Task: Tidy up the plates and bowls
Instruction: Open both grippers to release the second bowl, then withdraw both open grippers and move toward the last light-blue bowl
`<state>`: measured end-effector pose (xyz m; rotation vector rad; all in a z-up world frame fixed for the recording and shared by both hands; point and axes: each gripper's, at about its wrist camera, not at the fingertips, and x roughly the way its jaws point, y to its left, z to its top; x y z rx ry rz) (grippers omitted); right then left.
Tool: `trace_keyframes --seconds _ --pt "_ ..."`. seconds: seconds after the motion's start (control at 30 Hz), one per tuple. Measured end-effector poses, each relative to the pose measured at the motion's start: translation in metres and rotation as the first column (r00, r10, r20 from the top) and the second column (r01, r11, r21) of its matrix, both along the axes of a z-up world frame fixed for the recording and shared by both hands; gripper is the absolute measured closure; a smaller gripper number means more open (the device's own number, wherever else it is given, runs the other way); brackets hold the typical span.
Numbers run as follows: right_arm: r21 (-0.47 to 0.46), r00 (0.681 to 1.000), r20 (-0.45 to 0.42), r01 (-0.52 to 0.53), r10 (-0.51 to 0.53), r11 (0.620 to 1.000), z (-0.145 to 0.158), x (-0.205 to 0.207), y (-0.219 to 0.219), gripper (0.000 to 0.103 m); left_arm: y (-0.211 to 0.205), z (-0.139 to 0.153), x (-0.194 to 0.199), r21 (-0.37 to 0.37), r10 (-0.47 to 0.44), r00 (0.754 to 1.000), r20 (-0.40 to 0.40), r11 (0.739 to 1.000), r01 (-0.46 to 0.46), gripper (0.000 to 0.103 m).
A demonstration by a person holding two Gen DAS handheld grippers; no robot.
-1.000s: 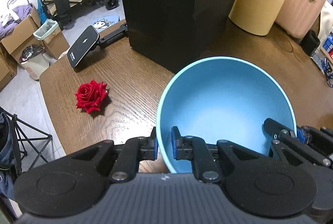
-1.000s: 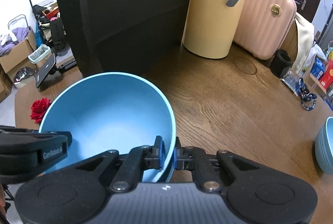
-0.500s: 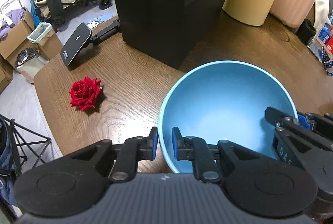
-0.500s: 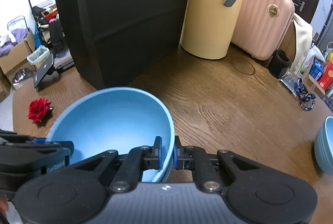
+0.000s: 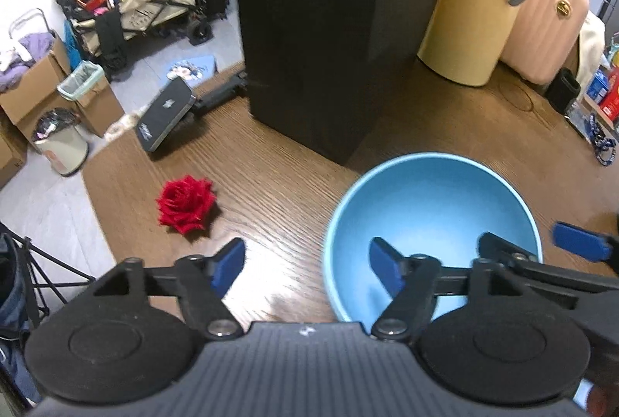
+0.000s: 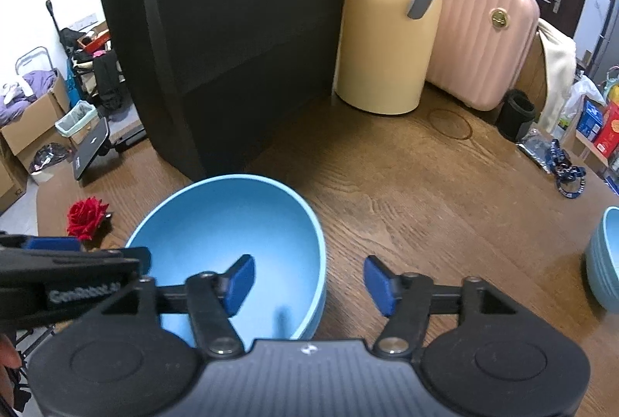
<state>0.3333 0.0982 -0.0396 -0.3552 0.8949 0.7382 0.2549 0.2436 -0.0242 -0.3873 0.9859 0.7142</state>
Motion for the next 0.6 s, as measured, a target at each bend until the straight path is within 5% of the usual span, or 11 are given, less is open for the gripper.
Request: trace_keyframes --seconds 0.1,0.17,0.6 --pt "-0.004 0.999 0.004 0.036 -0.036 0.999 0.005 0.003 -0.006 0.012 0.005 0.005 -0.006 0.023 0.018 1.000 0.001 1.000 -0.018 0.001" --pt "-0.010 0.998 -0.011 0.060 -0.060 0.998 0.008 0.006 -0.011 0.000 0.010 0.008 -0.011 0.011 0.026 1.000 0.006 1.000 -0.026 0.000" --pt "-0.029 0.991 -0.068 0.117 -0.118 0.993 0.023 0.001 -0.027 0.000 0.009 0.019 -0.023 -0.035 0.004 1.000 0.002 0.999 -0.004 0.000"
